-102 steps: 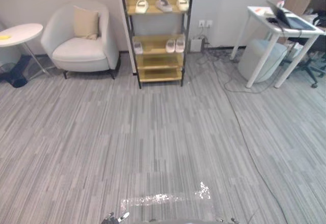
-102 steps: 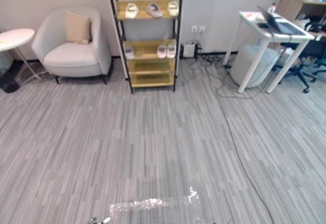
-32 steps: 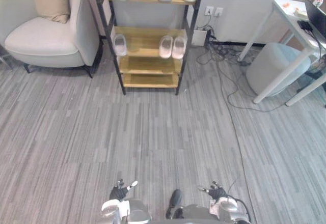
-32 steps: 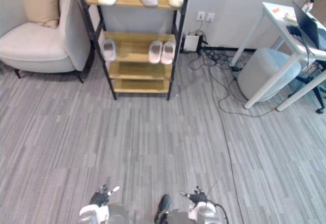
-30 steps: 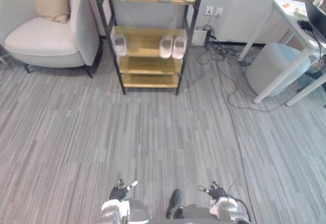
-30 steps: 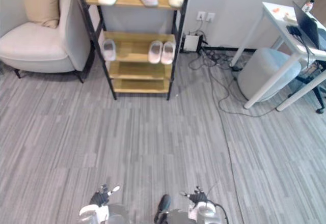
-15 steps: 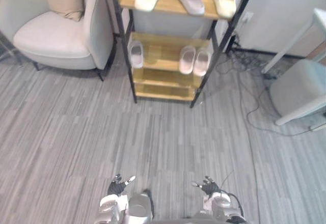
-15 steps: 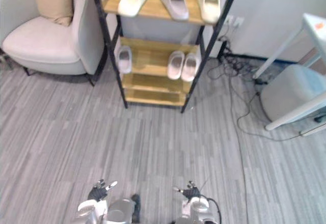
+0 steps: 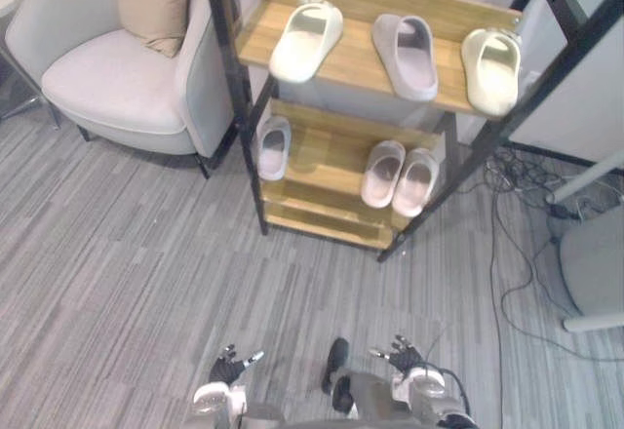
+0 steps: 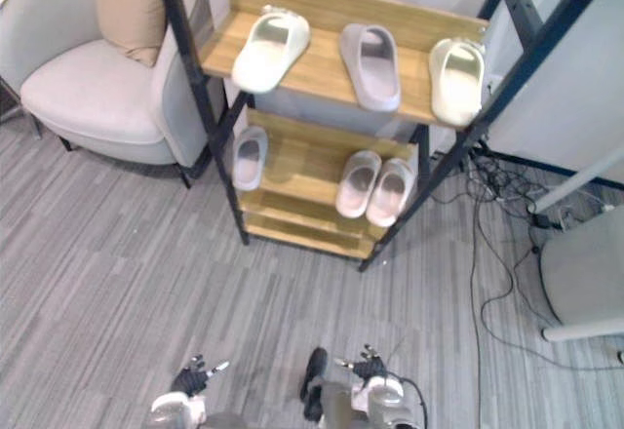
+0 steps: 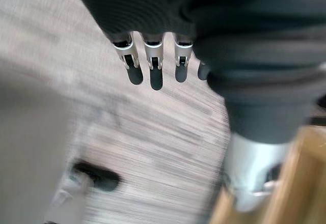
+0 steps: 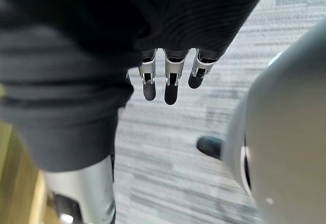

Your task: Organize the slippers on the shoe rack

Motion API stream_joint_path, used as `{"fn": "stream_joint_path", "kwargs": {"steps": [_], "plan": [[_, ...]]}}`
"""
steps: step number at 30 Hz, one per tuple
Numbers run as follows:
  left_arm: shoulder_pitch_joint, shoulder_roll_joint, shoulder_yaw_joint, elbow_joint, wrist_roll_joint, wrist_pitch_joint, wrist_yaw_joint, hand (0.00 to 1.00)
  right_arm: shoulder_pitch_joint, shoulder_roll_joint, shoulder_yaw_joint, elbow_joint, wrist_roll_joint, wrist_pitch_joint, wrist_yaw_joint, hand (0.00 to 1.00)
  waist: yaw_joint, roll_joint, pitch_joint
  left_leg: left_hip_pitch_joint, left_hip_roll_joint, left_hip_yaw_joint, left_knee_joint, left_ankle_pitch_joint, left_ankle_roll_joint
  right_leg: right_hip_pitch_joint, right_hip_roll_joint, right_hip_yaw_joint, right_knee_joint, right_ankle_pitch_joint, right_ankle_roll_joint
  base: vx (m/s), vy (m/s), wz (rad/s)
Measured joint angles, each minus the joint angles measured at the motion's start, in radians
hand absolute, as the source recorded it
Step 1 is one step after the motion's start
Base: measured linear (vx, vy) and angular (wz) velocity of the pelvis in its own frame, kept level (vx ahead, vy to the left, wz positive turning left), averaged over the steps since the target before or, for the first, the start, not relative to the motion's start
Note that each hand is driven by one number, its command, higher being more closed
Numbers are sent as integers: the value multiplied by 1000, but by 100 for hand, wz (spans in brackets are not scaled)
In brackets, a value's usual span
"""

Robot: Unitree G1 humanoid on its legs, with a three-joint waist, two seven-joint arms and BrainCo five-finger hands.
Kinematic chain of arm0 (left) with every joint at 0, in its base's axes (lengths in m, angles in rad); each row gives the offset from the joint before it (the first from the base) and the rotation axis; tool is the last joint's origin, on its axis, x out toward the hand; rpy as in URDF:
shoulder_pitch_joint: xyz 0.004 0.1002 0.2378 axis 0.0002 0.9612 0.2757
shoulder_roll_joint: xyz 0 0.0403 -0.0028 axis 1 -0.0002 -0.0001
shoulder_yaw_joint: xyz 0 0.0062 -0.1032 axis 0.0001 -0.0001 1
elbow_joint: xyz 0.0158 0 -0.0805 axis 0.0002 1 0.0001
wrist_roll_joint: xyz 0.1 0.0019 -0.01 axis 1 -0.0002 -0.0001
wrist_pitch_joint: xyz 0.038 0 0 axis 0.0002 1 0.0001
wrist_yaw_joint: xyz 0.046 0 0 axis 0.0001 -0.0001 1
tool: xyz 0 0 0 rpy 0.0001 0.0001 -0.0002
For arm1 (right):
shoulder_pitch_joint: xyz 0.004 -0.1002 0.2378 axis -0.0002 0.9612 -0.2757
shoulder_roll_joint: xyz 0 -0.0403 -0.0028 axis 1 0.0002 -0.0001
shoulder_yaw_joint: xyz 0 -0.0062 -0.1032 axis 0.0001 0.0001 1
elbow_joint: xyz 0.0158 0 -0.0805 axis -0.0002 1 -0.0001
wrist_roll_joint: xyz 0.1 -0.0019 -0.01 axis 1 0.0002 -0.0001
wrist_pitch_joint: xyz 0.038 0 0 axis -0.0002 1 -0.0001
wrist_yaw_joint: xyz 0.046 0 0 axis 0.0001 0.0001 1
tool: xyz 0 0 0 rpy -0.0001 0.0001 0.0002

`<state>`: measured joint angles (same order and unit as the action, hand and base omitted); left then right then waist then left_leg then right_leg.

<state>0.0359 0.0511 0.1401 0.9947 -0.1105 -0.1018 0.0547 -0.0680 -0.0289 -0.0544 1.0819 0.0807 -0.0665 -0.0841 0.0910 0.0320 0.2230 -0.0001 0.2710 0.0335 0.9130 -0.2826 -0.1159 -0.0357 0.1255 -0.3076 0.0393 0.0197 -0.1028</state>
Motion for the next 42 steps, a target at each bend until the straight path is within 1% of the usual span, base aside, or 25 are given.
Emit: {"fn": "stream_joint_path", "kwargs": {"steps": [1,2,3,4,5,6,7,8,9,10,11,12,14,15,16,18,20,22,23,28,30,32,35,38,42], "plan": [[0,0,-2,-4,0,0,0,0,-1,-2,0,0,0,0,-1,0,1,0,1,-19,5,8,30,-6,1,11,3,0,-1,-1,2,399,-84,-26],[-5,2,-2,-22,-1,-1,1,0,-5,-6,1,4,0,-1,-6,0,17,-9,9,-106,13,45,87,-56,25,67,7,28,-11,-31,-5,405,-25,-40],[-6,3,-3,-42,-3,-4,1,0,-12,-5,2,8,1,-1,-7,0,29,-15,13,-168,-5,64,50,-87,41,98,-7,43,-11,-42,5,407,11,-43],[-6,3,-3,-46,-5,-4,1,0,-13,-6,2,10,1,-1,-8,0,31,-16,14,-184,-13,65,25,-91,44,104,-12,44,-11,-45,8,317,57,-41],[-7,4,-3,-54,-8,-5,1,0,-17,-9,1,12,2,-1,-10,0,36,-20,16,-216,-41,62,-58,-94,48,118,-28,58,-10,-57,17,352,158,-35],[-12,5,-3,-63,-10,-8,2,0,-22,-13,0,12,2,0,-15,0,39,-29,30,-254,-104,36,-243,-80,61,144,-65,81,-10,-87,34,389,235,-41],[-14,5,-3,-64,-14,-15,2,0,-20,-14,0,12,2,0,-17,0,44,-32,31,-272,-162,-19,-463,15,48,154,-97,99,-9,-115,58,366,265,-32],[-14,4,-3,-64,-19,-17,2,0,-20,-14,0,13,2,0,-17,0,48,-34,33,-273,-172,-25,-490,57,45,159,-105,104,-9,-121,66,321,251,-46],[-10,6,-3,-58,-26,-20,5,0,-15,-6,9,19,2,0,-18,0,72,-45,23,-213,-208,-24,-595,190,59,182,-130,133,-19,-138,96,405,238,-28],[-12,20,-7,-56,-31,-19,4,0,-18,9,23,22,0,-1,-14,0,71,-69,16,-210,-233,-13,-588,177,79,196,-164,129,-19,-140,119,463,217,-21],[-13,23,-5,-56,-33,-19,3,0,-17,12,22,24,0,-1,-14,0,69,-72,17,-213,-238,-7,-570,171,88,201,-169,127,-19,-140,128,538,208,5],[-15,29,0,-54,-37,-18,3,0,-22,18,22,32,-1,-1,-14,0,74,-75,21,-207,-244,4,-523,131,112,217,-181,130,-3,-140,137,470,182,-16],[-14,45,-3,-37,-36,-15,1,0,-35,24,23,32,-4,-1,-13,0,76,-74,21,-160,-242,21,-538,117,127,192,-195,128,107,-148,156,306,132,-31],[-8,59,-9,-11,-28,-8,0,0,-41,30,23,32,-9,-2,-10,0,76,-73,22,-82,-235,45,-596,111,137,149,-219,111,265,-154,175,264,131,-36],[1,72,-24,3,-25,1,-1,0,-37,34,23,33,-32,-1,-3,0,75,-73,22,-17,-234,57,-636,108,143,127,-247,55,383,-164,188,264,131,-32],[14,82,-33,9,-2,1,-2,0,-30,35,28,33,-43,0,4,0,73,-71,20,43,-233,68,-673,105,146,112,-276,-14,438,-171,180,231,83,-8],[18,93,-43,9,3,1,-4,0,-31,37,32,33,-45,0,5,0,71,-84,11,62,-231,71,-696,105,146,85,-284,-50,402,-167,178,186,20,-4],[24,99,-43,9,2,1,-6,0,-43,36,37,34,-55,2,5,0,72,-95,6,65,-230,81,-703,103,142,50,-283,-71,293,-105,161,119,-18,-17],[32,103,-43,10,2,2,-11,0,-49,35,47,35,-73,6,6,0,73,-100,4,70,-236,92,-702,97,133,31,-281,-71,229,-39,153,94,-66,-38],[46,97,-51,19,3,3,-11,0,-51,22,62,44,-82,7,7,0,71,-96,-9,68,-254,81,-727,95,129,93,-252,-38,39,-29,155,64,-103,-37],[45,96,-50,20,12,2,-10,0,-29,6,63,46,-82,8,6,0,66,-94,-11,71,-262,32,-735,95,129,123,-246,-44,-23,-14,161,-9,-84,-3],[45,96,-49,20,13,1,-10,0,-12,-3,63,46,-82,9,6,0,64,-95,-14,69,-265,17,-738,93,125,128,-245,-52,-34,-11,161,-43,-22,18],[49,98,-43,20,13,1,-10,0,20,-12,61,46,-81,11,5,0,63,-108,-27,69,-277,-15,-755,100,119,136,-246,-69,-47,-3,167,-57,0,22],[61,104,-41,25,13,0,-9,0,35,-8,60,46,-81,10,5,0,63,-120,-54,69,-289,-27,-772,113,122,138,-255,-75,-48,-1,171,-56,20,13],[60,106,-43,38,13,1,-2,0,42,-7,59,42,-80,6,4,0,61,-122,-81,73,-307,-37,-813,140,131,136,-270,-79,-52,3,178,-57,32,7]]}}
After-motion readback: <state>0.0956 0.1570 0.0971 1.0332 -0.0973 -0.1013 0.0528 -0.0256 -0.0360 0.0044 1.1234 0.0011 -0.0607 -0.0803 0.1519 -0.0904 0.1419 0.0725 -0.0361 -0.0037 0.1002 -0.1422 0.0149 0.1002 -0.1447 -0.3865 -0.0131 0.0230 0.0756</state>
